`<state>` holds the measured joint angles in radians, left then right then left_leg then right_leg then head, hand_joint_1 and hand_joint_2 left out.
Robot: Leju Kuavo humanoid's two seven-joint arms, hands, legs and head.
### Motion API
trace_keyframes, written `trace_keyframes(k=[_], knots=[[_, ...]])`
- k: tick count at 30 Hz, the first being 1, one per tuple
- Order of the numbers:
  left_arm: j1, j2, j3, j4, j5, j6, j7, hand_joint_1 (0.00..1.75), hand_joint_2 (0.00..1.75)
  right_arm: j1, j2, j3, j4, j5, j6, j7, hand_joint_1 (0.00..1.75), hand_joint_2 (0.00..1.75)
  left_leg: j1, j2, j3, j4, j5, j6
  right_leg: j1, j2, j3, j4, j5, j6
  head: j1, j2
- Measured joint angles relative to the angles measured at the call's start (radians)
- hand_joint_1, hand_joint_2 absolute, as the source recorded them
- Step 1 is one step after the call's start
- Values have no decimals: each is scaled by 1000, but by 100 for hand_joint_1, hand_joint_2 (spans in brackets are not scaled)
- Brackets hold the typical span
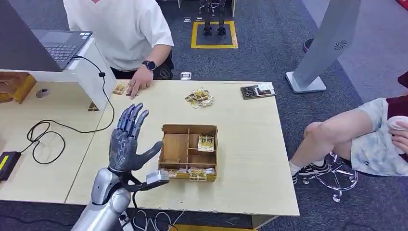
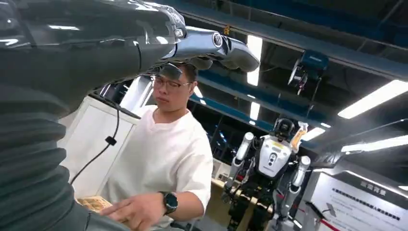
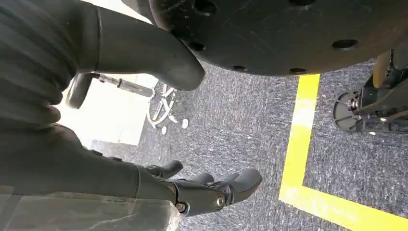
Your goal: Pass the card to the sensor for recognition and then transmit it.
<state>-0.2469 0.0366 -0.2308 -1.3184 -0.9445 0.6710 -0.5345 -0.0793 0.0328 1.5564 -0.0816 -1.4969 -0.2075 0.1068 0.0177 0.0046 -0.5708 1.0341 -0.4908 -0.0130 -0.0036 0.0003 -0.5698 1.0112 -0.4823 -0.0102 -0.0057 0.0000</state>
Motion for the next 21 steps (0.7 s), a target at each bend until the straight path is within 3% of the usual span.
trace_keyframes(k=[5, 11, 21], knots=[[13, 5, 0, -20, 3, 0, -5, 0, 175, 0, 0, 0, 0, 0, 0, 0, 0, 175, 0, 0, 0, 0, 0, 0, 0, 0, 0, 0, 0, 0, 0, 0], [59, 8, 18, -65, -12, 0, -82, 0, 175, 1, 0, 0, 0, -3, 1, -1, 0, 175, 0, 0, 0, 0, 0, 0, 0, 0, 0, 0, 0, 0, 0, 0], [132, 10, 71, -109, -110, 0, -154, 0, 175, 2, -1, 0, 0, -17, 1, -3, 0, 175, 0, 0, 0, 0, 0, 0, 0, 0, 0, 0, 0, 0, 0, 0]])
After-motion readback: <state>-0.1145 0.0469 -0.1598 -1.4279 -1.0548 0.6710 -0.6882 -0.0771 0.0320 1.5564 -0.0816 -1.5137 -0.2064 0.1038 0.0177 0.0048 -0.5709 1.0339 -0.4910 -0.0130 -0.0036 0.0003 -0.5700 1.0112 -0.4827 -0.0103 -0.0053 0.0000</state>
